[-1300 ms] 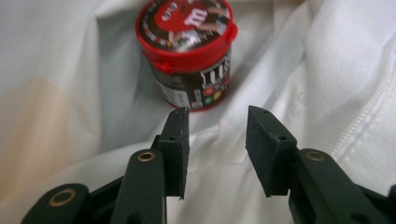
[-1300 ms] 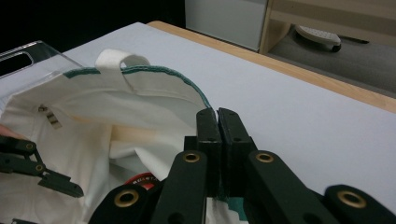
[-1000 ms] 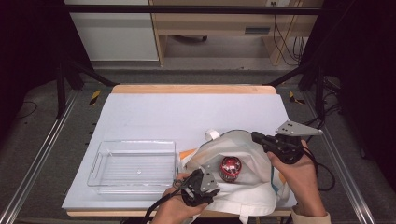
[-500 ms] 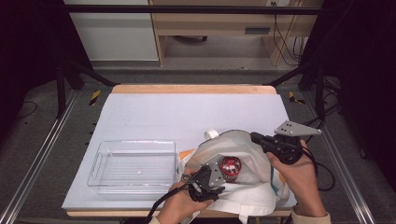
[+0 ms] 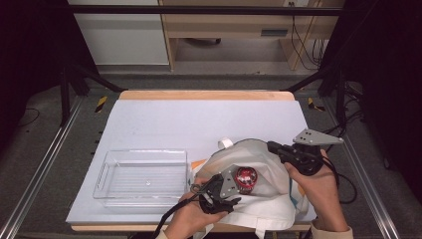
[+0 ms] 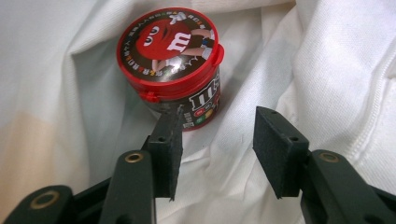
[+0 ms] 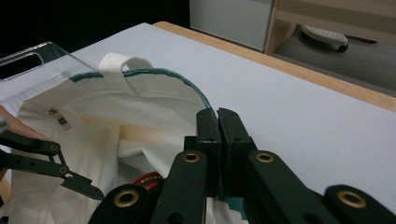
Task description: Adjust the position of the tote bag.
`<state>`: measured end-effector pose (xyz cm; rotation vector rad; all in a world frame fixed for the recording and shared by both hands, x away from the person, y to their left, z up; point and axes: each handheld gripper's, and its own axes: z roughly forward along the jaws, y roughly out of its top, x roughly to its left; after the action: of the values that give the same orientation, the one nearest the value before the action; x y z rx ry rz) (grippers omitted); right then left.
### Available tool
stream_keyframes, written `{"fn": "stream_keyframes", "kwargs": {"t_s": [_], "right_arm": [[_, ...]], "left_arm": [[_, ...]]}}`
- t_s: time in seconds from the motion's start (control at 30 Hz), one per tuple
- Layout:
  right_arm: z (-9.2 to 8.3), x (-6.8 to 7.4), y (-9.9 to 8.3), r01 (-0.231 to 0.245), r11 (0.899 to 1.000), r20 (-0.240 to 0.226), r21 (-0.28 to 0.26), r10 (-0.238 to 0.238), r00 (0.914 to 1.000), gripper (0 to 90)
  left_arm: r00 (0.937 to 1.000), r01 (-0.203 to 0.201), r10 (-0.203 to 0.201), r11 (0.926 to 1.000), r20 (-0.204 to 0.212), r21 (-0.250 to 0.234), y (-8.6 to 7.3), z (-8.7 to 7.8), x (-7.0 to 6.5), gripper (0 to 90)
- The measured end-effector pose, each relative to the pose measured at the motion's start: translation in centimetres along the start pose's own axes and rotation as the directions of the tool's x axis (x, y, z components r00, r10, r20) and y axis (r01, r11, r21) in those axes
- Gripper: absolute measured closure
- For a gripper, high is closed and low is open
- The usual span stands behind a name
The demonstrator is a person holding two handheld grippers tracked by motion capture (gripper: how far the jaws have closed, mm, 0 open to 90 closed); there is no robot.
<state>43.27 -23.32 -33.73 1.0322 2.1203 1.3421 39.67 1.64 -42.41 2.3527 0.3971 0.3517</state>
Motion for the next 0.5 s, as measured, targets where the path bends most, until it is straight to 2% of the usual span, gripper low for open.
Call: {"fn": "stream_keyframes", "kwargs": {"t_s": [0.13, 0.2, 0.3, 0.5], "right_arm": [[0.0, 0.1, 0.0, 0.002, 1.0, -0.004, 0.002, -0.002, 1.0, 88.3], [-0.1, 0.1, 0.1, 0.003, 1.0, -0.006, 0.001, -0.003, 1.0, 88.3], [-0.2, 0.0, 0.1, 0.003, 1.0, -0.006, -0.002, -0.003, 1.0, 88.3], [0.1, -0.1, -0.1, 0.002, 1.0, 0.003, 0.004, -0.002, 1.0, 88.3]], "left_arm": [[0.9998, -0.018, 0.018, 0.9989, 0.008, 0.043, -0.1, 1.3, -0.2, 51.5], [0.9999, -0.011, 0.01, 0.9986, 0.007, 0.052, -0.2, 1.8, -0.2, 51.4], [0.9998, 0.003, -0.004, 0.9983, 0.021, 0.058, -0.5, 2.2, 0.0, 52.2], [0.9991, 0.0, -0.002, 0.9982, 0.042, 0.06, -0.9, 2.4, -0.1, 59.4]]}}
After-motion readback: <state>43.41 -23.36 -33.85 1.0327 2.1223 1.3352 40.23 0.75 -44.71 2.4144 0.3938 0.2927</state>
